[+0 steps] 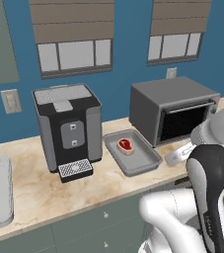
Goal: Place one lemon and one steak in each tupperware on the nearby counter, to pack two identical lunches.
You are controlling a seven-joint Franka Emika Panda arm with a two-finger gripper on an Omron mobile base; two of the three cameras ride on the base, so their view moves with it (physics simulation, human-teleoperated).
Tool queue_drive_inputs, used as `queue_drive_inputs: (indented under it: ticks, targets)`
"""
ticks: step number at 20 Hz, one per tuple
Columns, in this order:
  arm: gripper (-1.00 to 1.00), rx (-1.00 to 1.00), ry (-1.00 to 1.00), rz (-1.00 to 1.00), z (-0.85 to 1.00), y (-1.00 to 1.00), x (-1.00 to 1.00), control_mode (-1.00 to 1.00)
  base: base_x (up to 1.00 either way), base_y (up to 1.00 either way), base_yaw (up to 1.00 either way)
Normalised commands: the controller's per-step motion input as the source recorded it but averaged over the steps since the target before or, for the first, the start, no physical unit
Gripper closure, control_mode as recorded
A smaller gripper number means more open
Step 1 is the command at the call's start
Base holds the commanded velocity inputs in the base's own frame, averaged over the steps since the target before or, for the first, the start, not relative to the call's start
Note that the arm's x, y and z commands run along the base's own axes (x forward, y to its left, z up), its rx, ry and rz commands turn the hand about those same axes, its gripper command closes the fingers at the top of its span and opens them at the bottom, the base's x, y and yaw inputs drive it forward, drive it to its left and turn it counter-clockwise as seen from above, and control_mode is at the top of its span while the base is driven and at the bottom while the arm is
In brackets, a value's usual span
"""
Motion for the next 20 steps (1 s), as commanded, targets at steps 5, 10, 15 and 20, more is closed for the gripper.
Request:
queue_drive_inputs:
  ticks: [5,10,15,20]
  targets:
    - [-1.00,0.00,0.00,0.00,0.00,0.00,0.00,1.00,-1.00,0.01,0.43]
    - [-1.00,0.00,0.00,0.00,0.00,0.00,0.00,1.00,-0.95,0.00,0.62]
    - [-1.00,0.00,0.00,0.00,0.00,0.00,0.00,1.00,-0.56,0.14,0.77]
    - [-1.00,0.00,0.00,0.00,0.00,0.00,0.00,1.00,-0.37,0.36,0.81]
